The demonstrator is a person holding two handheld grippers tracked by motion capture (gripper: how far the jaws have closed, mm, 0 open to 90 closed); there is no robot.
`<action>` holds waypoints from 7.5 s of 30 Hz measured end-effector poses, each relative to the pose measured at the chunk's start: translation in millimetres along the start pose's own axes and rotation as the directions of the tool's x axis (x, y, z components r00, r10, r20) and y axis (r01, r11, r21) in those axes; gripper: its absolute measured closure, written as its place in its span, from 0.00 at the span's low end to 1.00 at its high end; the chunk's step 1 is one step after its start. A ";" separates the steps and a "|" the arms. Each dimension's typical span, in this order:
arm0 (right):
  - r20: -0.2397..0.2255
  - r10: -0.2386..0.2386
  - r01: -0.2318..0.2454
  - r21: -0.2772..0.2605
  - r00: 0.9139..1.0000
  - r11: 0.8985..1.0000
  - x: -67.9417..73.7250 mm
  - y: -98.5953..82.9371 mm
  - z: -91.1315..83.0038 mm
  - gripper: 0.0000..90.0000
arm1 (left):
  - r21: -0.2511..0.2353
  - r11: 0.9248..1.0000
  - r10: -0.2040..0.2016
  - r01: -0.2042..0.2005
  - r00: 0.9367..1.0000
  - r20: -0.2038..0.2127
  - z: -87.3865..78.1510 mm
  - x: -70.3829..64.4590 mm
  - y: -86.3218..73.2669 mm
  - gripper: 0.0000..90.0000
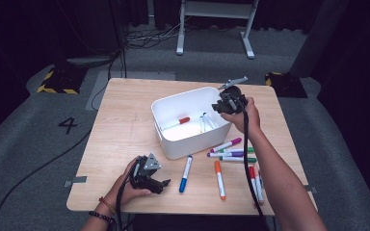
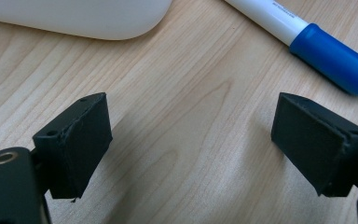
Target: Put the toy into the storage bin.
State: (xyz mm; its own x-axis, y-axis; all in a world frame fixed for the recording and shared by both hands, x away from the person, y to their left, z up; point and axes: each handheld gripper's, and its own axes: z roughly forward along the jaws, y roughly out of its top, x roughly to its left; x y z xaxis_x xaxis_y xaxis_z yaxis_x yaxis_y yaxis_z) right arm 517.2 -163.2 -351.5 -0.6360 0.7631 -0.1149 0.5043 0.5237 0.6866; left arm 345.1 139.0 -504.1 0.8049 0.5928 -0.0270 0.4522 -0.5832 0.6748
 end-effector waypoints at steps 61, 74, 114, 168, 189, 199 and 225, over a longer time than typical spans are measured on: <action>-0.148 -0.009 0.017 0.055 0.989 0.998 97.6 -189.6 -7.5 0.65 | -0.001 1.000 -0.004 0.004 1.000 0.002 -0.1 -0.3 0.1 0.14; -0.160 -0.015 0.024 0.053 0.987 0.998 95.2 -184.1 -2.6 0.83 | -0.002 1.000 -0.007 0.007 1.000 0.002 0.1 -0.4 0.0 0.14; -0.117 -0.080 0.033 -0.360 0.990 0.932 34.5 -47.0 -116.8 0.83 | 0.000 1.000 -0.002 0.002 1.000 0.002 -0.1 -0.1 0.1 0.14; -0.014 0.010 -0.009 0.069 1.000 0.998 -5.0 7.9 31.4 0.83 | -0.001 1.000 0.000 0.000 1.000 0.000 0.1 0.0 0.0 0.14; -0.130 -0.086 0.100 0.102 0.988 0.990 29.9 10.7 30.3 0.73 | -0.001 1.000 0.000 0.000 1.000 0.000 0.1 0.0 -0.1 0.14; -0.146 -0.073 0.077 0.017 0.987 0.997 31.5 9.4 11.6 0.65 | 0.000 1.000 0.001 -0.001 1.000 0.000 0.0 0.0 0.0 0.14; -0.264 -0.143 0.091 -0.200 0.954 0.976 88.8 -104.9 -71.3 0.48 | 0.000 1.000 0.030 -0.030 0.999 0.031 -1.7 -2.3 -1.7 0.14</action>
State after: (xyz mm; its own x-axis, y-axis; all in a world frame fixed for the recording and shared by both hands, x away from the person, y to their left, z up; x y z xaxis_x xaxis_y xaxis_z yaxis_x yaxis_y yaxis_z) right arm 366.2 -177.4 -382.5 -0.8329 0.5532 -0.0187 0.3170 0.5045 0.8031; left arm 341.9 139.6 -504.0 0.8297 0.5575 -0.0297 0.4279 -0.6009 0.6751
